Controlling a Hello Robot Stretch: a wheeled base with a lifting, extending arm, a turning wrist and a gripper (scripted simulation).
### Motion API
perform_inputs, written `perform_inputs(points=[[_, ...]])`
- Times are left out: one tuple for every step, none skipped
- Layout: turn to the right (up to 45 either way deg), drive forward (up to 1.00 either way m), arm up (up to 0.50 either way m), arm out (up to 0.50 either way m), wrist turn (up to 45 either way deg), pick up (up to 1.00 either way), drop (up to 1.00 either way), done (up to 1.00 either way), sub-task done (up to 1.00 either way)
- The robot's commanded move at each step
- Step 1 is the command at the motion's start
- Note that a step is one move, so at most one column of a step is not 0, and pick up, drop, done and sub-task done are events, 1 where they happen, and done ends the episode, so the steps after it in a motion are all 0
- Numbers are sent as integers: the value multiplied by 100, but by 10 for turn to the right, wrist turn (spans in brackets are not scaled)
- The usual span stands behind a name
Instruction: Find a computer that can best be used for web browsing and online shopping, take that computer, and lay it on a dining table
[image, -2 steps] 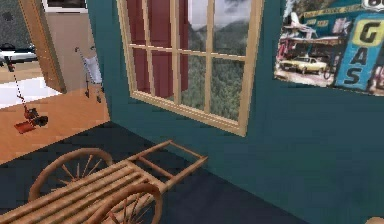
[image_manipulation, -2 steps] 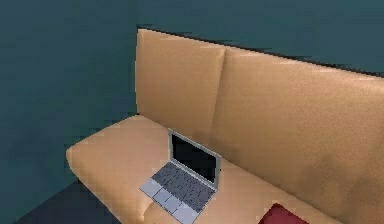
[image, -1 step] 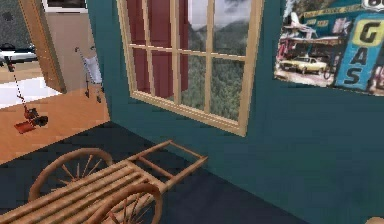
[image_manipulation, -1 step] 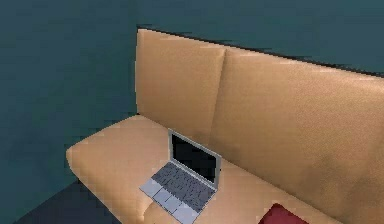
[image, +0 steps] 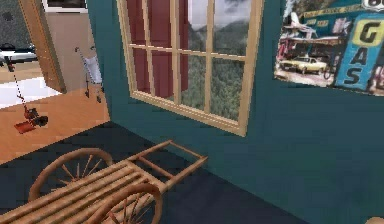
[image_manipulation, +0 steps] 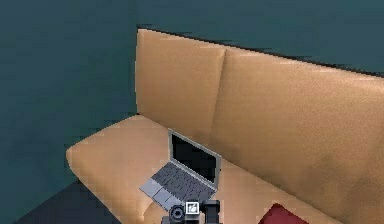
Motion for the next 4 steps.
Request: perform_inputs(points=[[0,0,0,0,450,0,0,0,0],[0,0,0,0,450,0,0,0,0],[0,0,0,0,450,0,0,0,0],[0,0,0,0,450,0,0,0,0]])
